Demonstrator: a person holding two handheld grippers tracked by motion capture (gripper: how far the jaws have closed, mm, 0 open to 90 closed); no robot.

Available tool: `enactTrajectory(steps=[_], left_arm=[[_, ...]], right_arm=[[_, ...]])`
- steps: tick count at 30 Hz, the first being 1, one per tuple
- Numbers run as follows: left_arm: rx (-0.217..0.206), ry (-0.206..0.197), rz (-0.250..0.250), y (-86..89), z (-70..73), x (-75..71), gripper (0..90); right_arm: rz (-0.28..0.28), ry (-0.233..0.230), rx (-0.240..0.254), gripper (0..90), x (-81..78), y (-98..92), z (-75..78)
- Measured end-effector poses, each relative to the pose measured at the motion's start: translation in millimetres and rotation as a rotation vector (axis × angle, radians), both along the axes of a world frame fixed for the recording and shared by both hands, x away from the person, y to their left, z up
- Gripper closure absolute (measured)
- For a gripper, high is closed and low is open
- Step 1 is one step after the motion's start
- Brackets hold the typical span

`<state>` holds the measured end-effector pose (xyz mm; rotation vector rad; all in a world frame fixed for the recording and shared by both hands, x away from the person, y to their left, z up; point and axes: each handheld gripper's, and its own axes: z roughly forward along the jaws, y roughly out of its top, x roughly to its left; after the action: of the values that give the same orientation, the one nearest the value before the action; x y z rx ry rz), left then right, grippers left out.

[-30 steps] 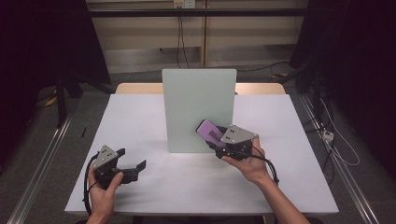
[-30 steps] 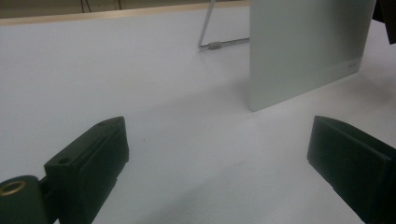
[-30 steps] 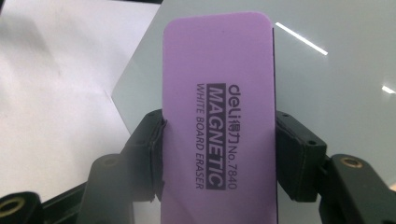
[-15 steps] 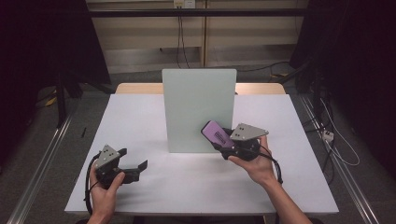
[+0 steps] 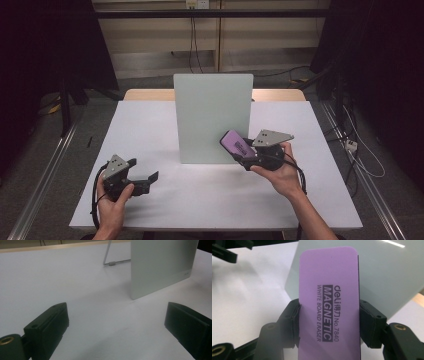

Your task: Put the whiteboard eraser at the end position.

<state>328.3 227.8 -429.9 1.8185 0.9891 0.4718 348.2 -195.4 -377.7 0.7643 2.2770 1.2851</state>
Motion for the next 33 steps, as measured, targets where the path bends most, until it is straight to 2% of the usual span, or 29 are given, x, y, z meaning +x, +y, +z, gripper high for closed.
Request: enactTrajectory(steps=[6, 8, 15, 20, 24, 27, 30, 33], left_arm=[[0.011, -0.012, 0.008, 0.3, 2.2, -2.9, 5.4], [0.012, -0.008, 0.003, 0.0, 2.0, -3.7, 5.3], [0.015, -0.002, 0.001, 0.4, 1.5, -2.2, 5.4], [0.014, 0.001, -0.002, 0.3, 1.3, -2.0, 5.4], [0.009, 0.005, 0.000, 0.9, 1.1, -2.9, 5.4], [0.007, 0.005, 0.003, 1.2, 1.0, -3.2, 5.4], [0.008, 0.006, 0.000, 0.9, 1.0, -2.7, 5.4], [0.016, 0.007, -0.005, 1.1, 0.7, -2.3, 5.4]], right_arm=[[0.068, 0.049, -0.045, 41.8, -1.2, 5.2, -0.3], [0.067, 0.058, -0.071, 41.8, -2.8, 6.7, -1.7], [0.169, 0.099, -0.144, 41.8, -5.5, 17.7, -5.8], [0.205, 0.114, -0.185, 41.8, -6.5, 26.0, -9.6], [0.214, 0.131, -0.191, 41.8, -4.2, 29.4, -13.8], [0.254, 0.152, -0.226, 41.8, -3.0, 35.8, -19.1], [0.304, 0.163, -0.284, 41.8, -4.8, 45.7, -24.5], [0.327, 0.170, -0.322, 41.7, -5.2, 51.9, -28.1]])
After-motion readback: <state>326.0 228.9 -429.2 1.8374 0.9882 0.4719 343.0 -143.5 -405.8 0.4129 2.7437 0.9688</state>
